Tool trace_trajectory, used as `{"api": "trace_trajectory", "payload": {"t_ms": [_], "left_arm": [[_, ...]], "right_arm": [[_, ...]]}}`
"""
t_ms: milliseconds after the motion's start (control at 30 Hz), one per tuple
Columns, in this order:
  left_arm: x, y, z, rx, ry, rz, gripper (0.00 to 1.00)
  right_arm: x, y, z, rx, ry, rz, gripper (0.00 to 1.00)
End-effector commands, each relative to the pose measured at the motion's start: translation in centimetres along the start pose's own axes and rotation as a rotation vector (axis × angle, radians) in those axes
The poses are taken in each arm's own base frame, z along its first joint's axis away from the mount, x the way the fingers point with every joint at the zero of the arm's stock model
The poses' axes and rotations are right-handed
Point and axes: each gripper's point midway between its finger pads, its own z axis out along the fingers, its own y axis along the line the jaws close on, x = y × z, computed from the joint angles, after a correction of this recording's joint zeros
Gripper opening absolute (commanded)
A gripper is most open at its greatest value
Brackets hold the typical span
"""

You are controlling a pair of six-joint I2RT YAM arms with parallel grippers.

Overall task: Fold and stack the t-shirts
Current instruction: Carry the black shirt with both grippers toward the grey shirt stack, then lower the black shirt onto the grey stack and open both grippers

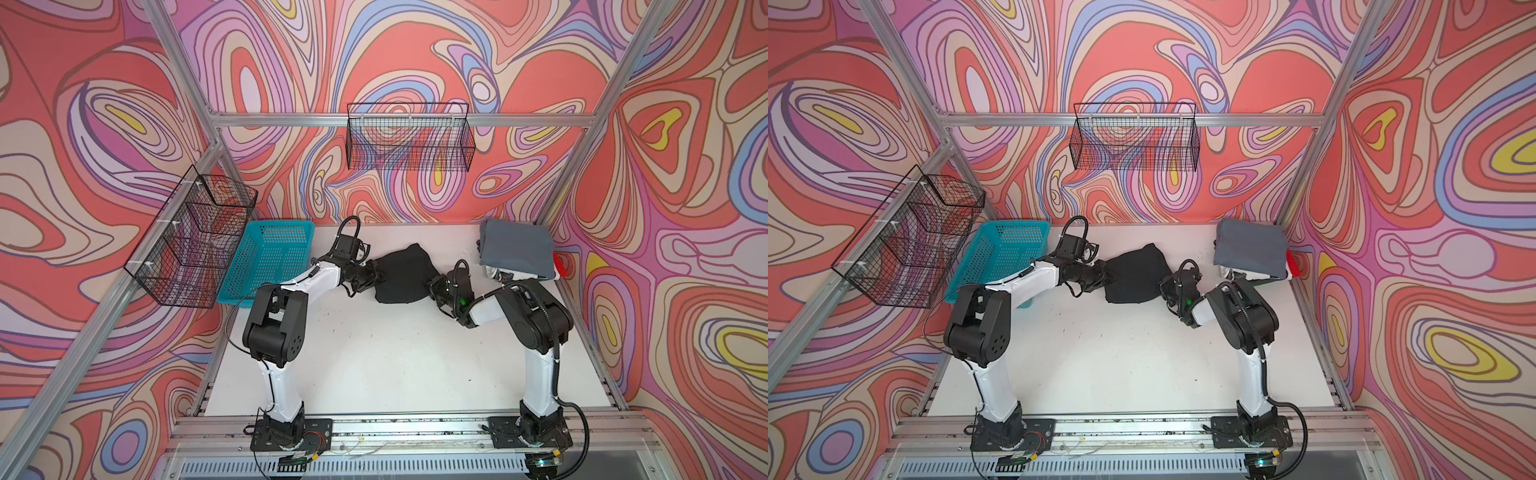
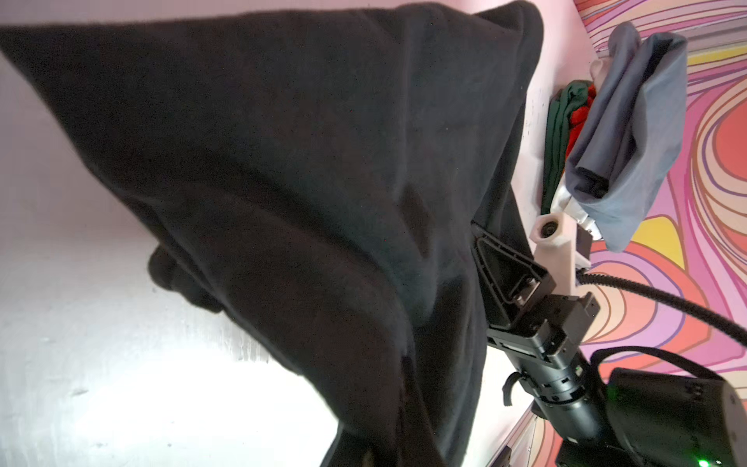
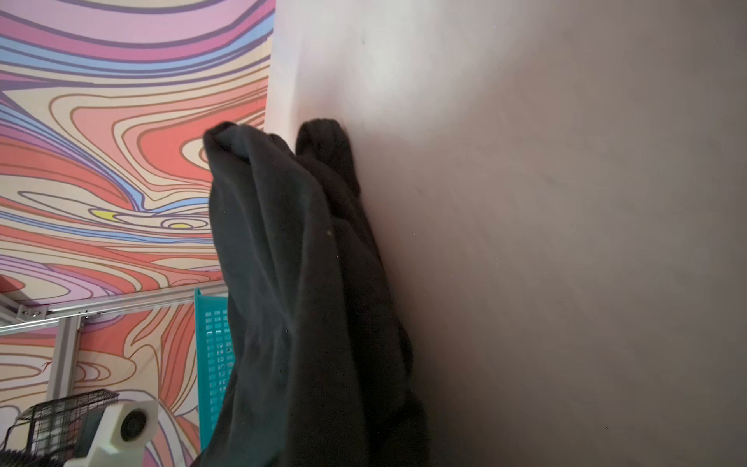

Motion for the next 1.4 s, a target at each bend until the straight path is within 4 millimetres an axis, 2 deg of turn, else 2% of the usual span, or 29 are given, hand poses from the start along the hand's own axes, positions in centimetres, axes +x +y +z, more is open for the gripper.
{"api": "trace_trajectory", "payload": {"t_ms": [0,167,333,433,533,700,833,967,1367], "left_arm": [[-1.5,-1.6,0.0,0.029,-0.027,0.023,0.0],[-3.6,-5.8,-0.1,0.061,-0.069,0.094,0.0],[-5.7,-12.4,0.9,0.125,-0.095,0.183,0.0],[-6.7,-15.8,1.8,0.151,-0.116,0.221,0.0],[-7.3,-18.3,2.7,0.181,-0.127,0.242,0.0],[-7.7,-22.1,2.9,0.246,-0.182,0.287,0.0],[-7.5,-23.5,3.6,0.277,-0.206,0.306,0.0],[-7.5,-24.1,4.9,0.309,-0.217,0.308,0.0],[-6.6,-28.2,7.4,0.416,-0.296,0.402,0.0]], "right_arm": [[-3.9,2.3,-0.6,0.061,-0.077,-0.157,0.0],[-9.1,6.2,-2.3,0.061,-0.162,-0.242,0.0],[-13.5,8.8,-3.8,0.052,-0.214,-0.282,0.0],[-16.1,10.3,-4.7,0.033,-0.238,-0.299,0.0],[-18.5,11.6,-4.8,0.013,-0.242,-0.331,0.0],[-21.8,12.8,-3.8,-0.042,-0.197,-0.341,0.0],[-24.2,13.6,-3.9,-0.069,-0.229,-0.373,0.0],[-26.2,14.0,-4.2,-0.102,-0.261,-0.385,0.0],[-31.1,16.1,-8.3,-0.225,-0.39,-0.423,0.0]]}}
